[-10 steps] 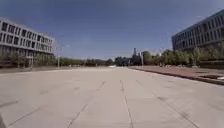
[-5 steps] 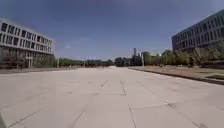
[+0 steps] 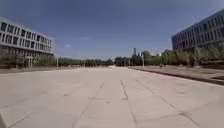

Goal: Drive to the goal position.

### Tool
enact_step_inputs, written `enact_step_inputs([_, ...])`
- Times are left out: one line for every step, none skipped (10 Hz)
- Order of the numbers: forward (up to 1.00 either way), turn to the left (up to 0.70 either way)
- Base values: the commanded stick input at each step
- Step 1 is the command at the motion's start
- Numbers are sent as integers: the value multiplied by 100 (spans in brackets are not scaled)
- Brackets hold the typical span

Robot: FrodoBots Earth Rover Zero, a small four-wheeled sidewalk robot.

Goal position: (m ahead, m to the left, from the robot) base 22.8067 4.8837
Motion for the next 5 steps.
enact_step_inputs([70,1])
enact_step_inputs([70,1])
enact_step_inputs([70,1])
enact_step_inputs([70,1])
enact_step_inputs([70,1])
